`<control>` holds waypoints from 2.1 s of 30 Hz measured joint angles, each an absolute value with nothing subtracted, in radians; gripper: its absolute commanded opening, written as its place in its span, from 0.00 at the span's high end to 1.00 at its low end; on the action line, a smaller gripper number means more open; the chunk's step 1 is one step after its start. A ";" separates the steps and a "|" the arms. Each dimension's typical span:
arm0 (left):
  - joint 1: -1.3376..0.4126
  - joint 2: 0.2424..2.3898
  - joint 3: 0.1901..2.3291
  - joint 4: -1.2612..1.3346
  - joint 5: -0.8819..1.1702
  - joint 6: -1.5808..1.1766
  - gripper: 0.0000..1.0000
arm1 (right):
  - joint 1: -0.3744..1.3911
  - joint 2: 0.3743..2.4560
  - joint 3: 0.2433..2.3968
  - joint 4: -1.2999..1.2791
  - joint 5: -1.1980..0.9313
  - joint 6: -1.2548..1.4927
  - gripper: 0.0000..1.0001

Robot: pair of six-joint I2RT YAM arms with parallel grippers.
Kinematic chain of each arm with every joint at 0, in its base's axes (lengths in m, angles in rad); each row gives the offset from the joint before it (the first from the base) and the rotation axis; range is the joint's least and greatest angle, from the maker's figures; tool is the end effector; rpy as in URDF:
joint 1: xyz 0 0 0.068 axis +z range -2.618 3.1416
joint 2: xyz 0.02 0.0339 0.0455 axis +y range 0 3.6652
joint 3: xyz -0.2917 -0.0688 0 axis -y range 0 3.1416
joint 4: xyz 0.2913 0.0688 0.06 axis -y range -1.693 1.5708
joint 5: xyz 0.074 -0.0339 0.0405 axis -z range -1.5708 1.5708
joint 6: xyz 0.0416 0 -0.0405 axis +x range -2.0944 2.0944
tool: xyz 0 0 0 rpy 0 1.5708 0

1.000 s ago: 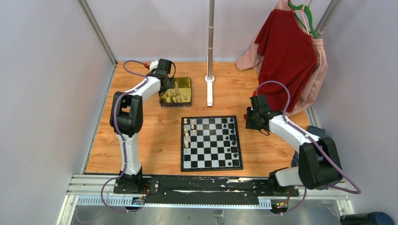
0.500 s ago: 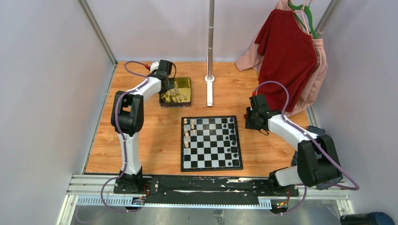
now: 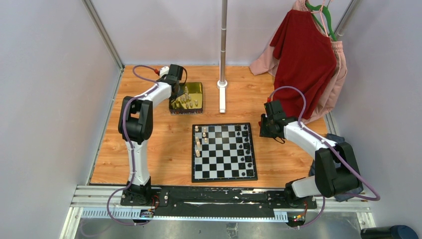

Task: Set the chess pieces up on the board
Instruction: Pick up the chess piece from the storage box, then place the chess piece on the chessboard.

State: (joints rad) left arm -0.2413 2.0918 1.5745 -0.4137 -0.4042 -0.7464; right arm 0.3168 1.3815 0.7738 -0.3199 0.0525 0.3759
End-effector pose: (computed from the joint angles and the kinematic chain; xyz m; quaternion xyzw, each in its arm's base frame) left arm 0.5041 -0.1072 0.1845 -0.2935 0.8847 0.0217 0.3616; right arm 0.2932 0.0938 0.1905 0.0363 0.9477 0.0838 0.3057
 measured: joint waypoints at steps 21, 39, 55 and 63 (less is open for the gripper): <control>-0.266 2.095 1.575 -0.417 -0.430 -0.723 0.85 | 0.317 1.377 0.774 -0.320 0.053 0.376 0.68; -0.299 2.031 1.575 -0.416 -0.483 -0.653 0.85 | 0.317 1.377 0.773 -0.315 0.053 0.376 0.68; -0.432 1.690 1.427 -0.481 -0.542 -0.639 0.88 | 0.317 1.386 0.773 -0.286 0.053 0.376 0.68; -0.584 1.473 1.280 -0.572 -0.590 -0.691 0.90 | 0.316 1.390 0.773 -0.279 0.053 0.376 0.68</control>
